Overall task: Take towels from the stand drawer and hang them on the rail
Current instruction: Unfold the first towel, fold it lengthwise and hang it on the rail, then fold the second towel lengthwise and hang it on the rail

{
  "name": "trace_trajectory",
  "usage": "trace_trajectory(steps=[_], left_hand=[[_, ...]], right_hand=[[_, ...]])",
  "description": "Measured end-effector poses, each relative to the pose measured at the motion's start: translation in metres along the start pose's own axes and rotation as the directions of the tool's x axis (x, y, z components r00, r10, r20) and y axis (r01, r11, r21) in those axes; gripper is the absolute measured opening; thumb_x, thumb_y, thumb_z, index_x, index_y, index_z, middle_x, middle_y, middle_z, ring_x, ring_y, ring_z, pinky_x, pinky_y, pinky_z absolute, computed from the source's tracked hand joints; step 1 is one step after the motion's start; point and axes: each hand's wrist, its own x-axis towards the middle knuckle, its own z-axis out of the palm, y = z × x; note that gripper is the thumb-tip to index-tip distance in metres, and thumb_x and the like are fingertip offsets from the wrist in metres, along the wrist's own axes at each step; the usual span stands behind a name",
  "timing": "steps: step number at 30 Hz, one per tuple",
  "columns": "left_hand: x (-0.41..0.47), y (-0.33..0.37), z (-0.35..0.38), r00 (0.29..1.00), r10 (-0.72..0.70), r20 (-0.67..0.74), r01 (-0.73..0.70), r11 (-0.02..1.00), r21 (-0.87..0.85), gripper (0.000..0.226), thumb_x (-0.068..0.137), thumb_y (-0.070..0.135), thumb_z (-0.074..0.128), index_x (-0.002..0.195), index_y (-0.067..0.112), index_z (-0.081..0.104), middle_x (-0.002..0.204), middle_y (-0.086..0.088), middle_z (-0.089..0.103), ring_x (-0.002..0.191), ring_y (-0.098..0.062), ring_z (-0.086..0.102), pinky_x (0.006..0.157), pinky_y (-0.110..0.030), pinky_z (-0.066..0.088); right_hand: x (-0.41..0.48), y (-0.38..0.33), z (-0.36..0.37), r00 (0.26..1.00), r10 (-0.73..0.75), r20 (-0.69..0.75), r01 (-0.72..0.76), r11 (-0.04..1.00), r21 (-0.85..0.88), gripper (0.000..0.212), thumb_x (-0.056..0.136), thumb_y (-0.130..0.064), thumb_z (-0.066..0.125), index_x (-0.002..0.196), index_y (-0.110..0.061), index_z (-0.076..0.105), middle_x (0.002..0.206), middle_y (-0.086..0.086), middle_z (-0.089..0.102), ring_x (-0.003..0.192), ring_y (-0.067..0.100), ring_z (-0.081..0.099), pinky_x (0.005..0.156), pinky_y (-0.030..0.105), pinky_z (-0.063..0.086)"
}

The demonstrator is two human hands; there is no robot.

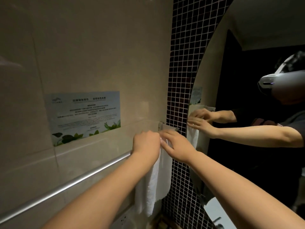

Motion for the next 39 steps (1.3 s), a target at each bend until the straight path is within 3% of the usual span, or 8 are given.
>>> trace_trajectory(steps=[4,11,16,24,26,29,33,39], left_hand=[[-0.003,-0.001,0.001,0.998,0.037,-0.051,-0.038,0.999,-0.016,0.032,0.099,0.006,0.049,0.124,0.018,0.065,0.120,-0.007,0.067,0.113,-0.029,0.065,0.085,-0.036,0.052],[-0.007,-0.008,0.010,0.999,0.028,-0.027,-0.027,1.000,0.011,0.025,0.099,0.006,0.052,0.115,0.017,0.068,0.110,-0.005,0.070,0.105,-0.030,0.069,0.075,-0.036,0.053],[-0.001,-0.007,0.002,1.000,0.008,-0.001,-0.008,1.000,0.028,0.024,0.099,0.006,0.052,0.114,0.016,0.068,0.112,-0.006,0.070,0.105,-0.029,0.069,0.074,-0.034,0.050],[-0.001,-0.016,0.008,1.000,0.013,0.015,-0.013,1.000,0.002,0.019,0.099,0.019,0.055,0.109,0.023,0.071,0.104,-0.002,0.072,0.098,-0.025,0.070,0.067,-0.029,0.040],[-0.002,-0.012,0.006,0.998,0.063,0.000,-0.063,0.998,0.021,0.021,0.098,0.017,0.055,0.114,0.022,0.069,0.109,-0.002,0.072,0.102,-0.024,0.070,0.070,-0.030,0.042],[-0.012,-0.005,0.014,0.990,0.139,-0.030,-0.139,0.990,0.002,0.035,0.104,0.037,0.047,0.134,0.021,0.051,0.122,-0.005,0.066,0.108,-0.027,0.068,0.079,-0.034,0.047],[-0.029,0.025,0.027,0.968,0.244,-0.063,-0.239,0.968,0.072,0.050,0.100,0.056,0.037,0.135,0.023,0.050,0.143,-0.009,0.051,0.124,-0.033,0.051,0.102,-0.047,0.035],[-0.088,0.138,0.042,0.861,0.506,0.056,-0.481,0.844,-0.237,0.077,0.096,0.075,0.014,0.147,0.029,0.048,0.156,-0.005,0.043,0.136,-0.033,0.046,0.107,-0.051,0.036]], right_hand=[[0.008,-0.002,-0.010,0.999,0.016,0.036,-0.016,1.000,-0.011,0.046,0.103,-0.052,0.038,0.140,-0.031,0.056,0.139,-0.003,0.060,0.129,0.016,0.053,0.106,0.039,0.045],[-0.005,-0.009,-0.005,1.000,0.001,0.027,-0.003,0.999,0.044,0.041,0.106,-0.042,0.044,0.144,-0.029,0.054,0.146,-0.006,0.055,0.138,0.010,0.043,0.109,0.022,0.032],[0.000,-0.010,-0.012,0.995,0.041,0.090,-0.040,0.999,-0.011,0.049,0.104,-0.054,0.033,0.146,-0.034,0.050,0.149,-0.005,0.054,0.142,0.013,0.042,0.115,0.039,0.038],[-0.004,-0.025,-0.017,0.973,0.140,0.185,-0.121,0.987,-0.108,0.055,0.104,-0.055,0.026,0.153,-0.034,0.039,0.161,-0.001,0.038,0.151,0.019,0.026,0.123,0.040,0.025],[-0.001,-0.029,-0.030,0.953,0.138,0.270,-0.097,0.982,-0.159,0.054,0.106,-0.051,0.030,0.157,-0.032,0.032,0.164,0.001,0.032,0.153,0.022,0.024,0.123,0.038,0.022],[-0.016,-0.027,-0.048,0.919,0.204,0.336,-0.155,0.974,-0.166,0.059,0.105,-0.054,0.030,0.160,-0.036,0.019,0.167,0.001,0.022,0.153,0.024,0.025,0.123,0.038,0.021],[-0.079,-0.015,-0.073,0.864,0.381,0.328,-0.309,0.917,-0.250,0.058,0.105,-0.054,0.031,0.159,-0.043,0.014,0.169,0.000,0.014,0.153,0.025,0.024,0.122,0.041,0.021],[-0.236,0.008,-0.108,0.678,0.683,0.271,-0.550,0.716,-0.430,0.055,0.106,-0.036,0.037,0.157,-0.048,0.018,0.171,0.004,0.003,0.147,0.038,0.032,0.115,0.046,0.035]])
